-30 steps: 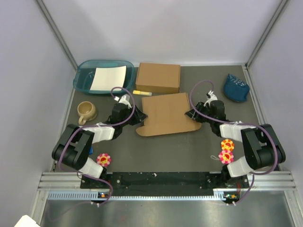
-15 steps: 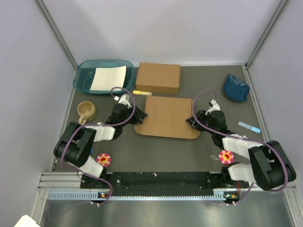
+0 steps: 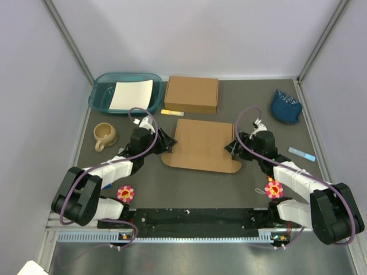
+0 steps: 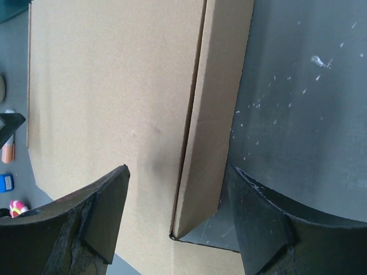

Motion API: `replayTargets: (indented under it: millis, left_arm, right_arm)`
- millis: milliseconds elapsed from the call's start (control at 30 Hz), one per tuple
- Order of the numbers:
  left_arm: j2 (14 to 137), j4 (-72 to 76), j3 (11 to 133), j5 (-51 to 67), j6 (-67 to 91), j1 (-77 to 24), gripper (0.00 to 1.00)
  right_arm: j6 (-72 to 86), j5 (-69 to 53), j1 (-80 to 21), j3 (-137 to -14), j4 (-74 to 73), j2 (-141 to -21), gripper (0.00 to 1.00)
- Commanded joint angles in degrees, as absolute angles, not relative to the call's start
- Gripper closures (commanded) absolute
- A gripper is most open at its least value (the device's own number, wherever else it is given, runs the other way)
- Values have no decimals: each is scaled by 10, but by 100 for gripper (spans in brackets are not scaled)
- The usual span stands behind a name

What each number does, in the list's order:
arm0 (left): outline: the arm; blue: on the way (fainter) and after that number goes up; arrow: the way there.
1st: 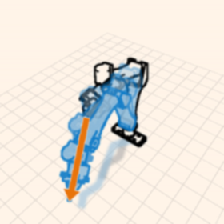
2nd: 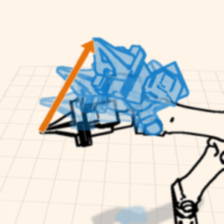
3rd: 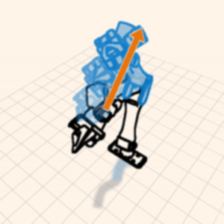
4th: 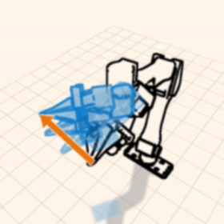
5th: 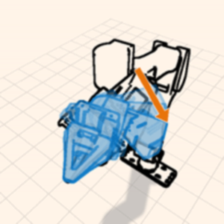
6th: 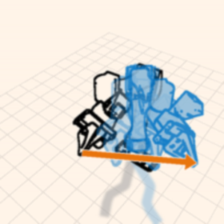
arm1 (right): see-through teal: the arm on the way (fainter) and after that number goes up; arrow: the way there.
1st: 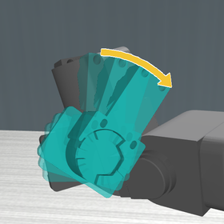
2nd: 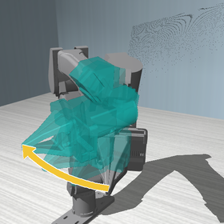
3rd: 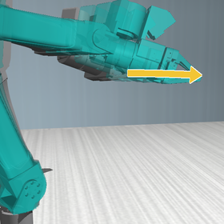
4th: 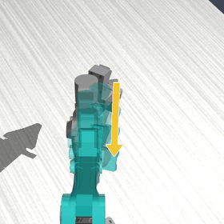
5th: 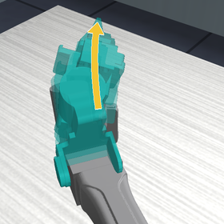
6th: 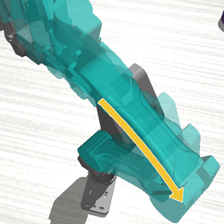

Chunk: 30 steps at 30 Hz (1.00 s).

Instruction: Fold the paper box

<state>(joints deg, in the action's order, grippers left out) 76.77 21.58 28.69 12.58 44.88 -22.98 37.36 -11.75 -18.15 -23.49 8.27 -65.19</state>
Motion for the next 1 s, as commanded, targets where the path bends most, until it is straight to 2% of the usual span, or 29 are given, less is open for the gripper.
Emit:
replayTargets:
  millis: [0,200,267,333,367,400,500,533,633,967]
  left_arm:
    - [735,208,279,107,457,-231,49]
    - [673,215,241,18,483,-222,46]
    - [689,214,252,14,492,-210,50]
    - [709,207,267,20,492,-203,56]
    - [731,207,279,25,492,-202,62]
    - [743,209,284,32,491,-200,65]
    - [786,207,309,65,476,-200,75]
    - [795,201,315,73,473,-200,76]
    - [823,215,321,98,468,-200,79]
    - [857,269,326,148,467,-200,83]
  right_arm:
    - [353,-124,-170,-272,60,-633,30]
    - [352,-113,-142,-266,21,-569,30]
    - [353,-106,-126,-255,11,-556,36]
    - [357,-105,-118,-240,10,-554,53]
    - [360,-109,-115,-236,11,-557,62]
    - [361,-110,-114,-232,17,-562,75]
    - [365,-123,-114,-222,41,-592,93]
    - [366,-131,-114,-217,52,-606,95]
    - [370,-139,-114,-211,82,-628,99]
    - [388,-167,-114,-218,150,-691,100]
